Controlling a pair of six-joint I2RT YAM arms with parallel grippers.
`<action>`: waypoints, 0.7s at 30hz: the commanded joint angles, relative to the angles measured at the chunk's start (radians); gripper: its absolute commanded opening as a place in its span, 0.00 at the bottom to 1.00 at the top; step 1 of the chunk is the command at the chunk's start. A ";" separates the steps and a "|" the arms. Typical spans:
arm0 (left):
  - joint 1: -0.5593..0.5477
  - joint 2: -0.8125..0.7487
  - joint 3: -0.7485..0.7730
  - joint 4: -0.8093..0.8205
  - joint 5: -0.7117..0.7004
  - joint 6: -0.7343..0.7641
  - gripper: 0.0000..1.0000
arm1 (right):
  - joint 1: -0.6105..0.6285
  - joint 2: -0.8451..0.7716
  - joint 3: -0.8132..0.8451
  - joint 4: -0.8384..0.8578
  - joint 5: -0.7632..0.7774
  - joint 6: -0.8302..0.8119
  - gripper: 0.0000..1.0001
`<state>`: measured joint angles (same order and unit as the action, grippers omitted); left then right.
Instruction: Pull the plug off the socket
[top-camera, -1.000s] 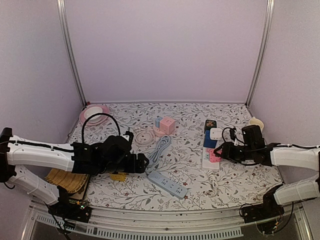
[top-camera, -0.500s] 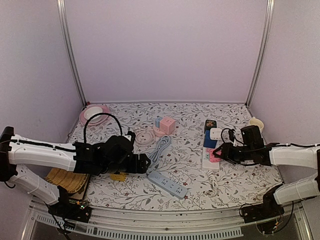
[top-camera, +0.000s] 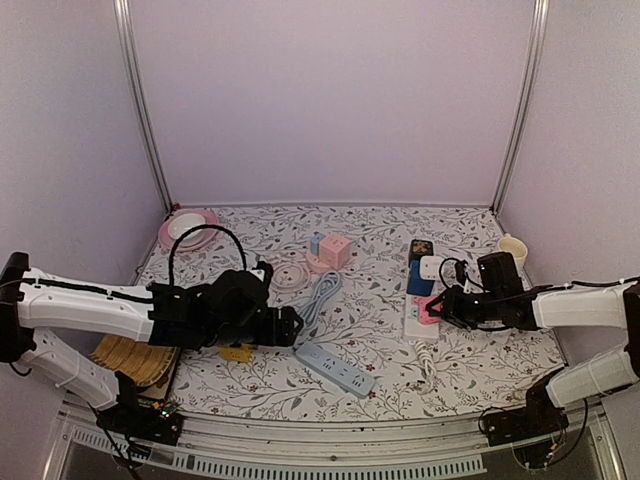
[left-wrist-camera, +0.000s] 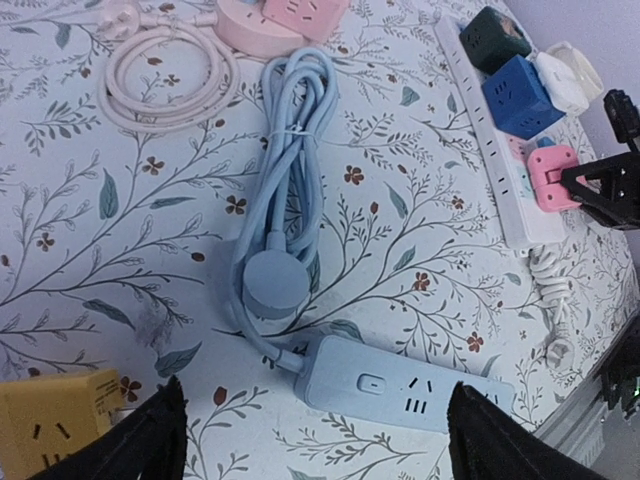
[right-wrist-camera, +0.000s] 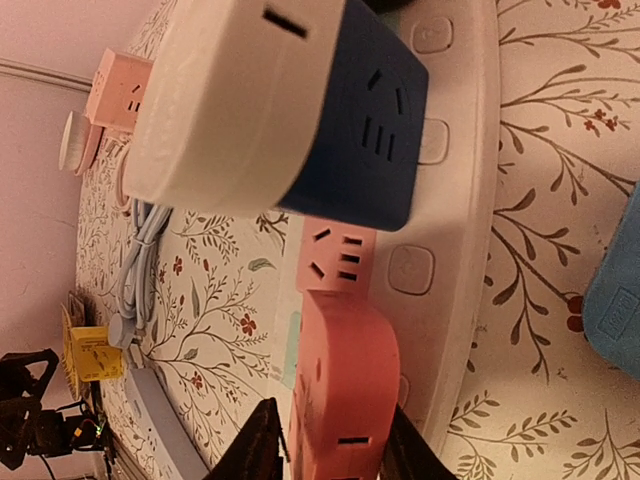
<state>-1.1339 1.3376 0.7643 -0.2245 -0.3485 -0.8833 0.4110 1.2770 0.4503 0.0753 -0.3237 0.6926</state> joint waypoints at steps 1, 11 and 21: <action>-0.019 0.015 0.028 0.011 -0.003 0.013 0.91 | 0.000 0.018 0.015 0.045 -0.006 0.023 0.27; -0.046 0.092 0.055 0.065 0.024 0.006 0.91 | 0.127 -0.016 -0.003 0.068 -0.016 0.069 0.06; -0.087 0.292 0.156 0.157 0.062 0.012 0.90 | 0.363 -0.064 -0.041 0.111 0.055 0.182 0.04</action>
<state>-1.1961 1.5604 0.8619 -0.1276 -0.3084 -0.8833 0.7166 1.2465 0.4175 0.1135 -0.2817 0.8265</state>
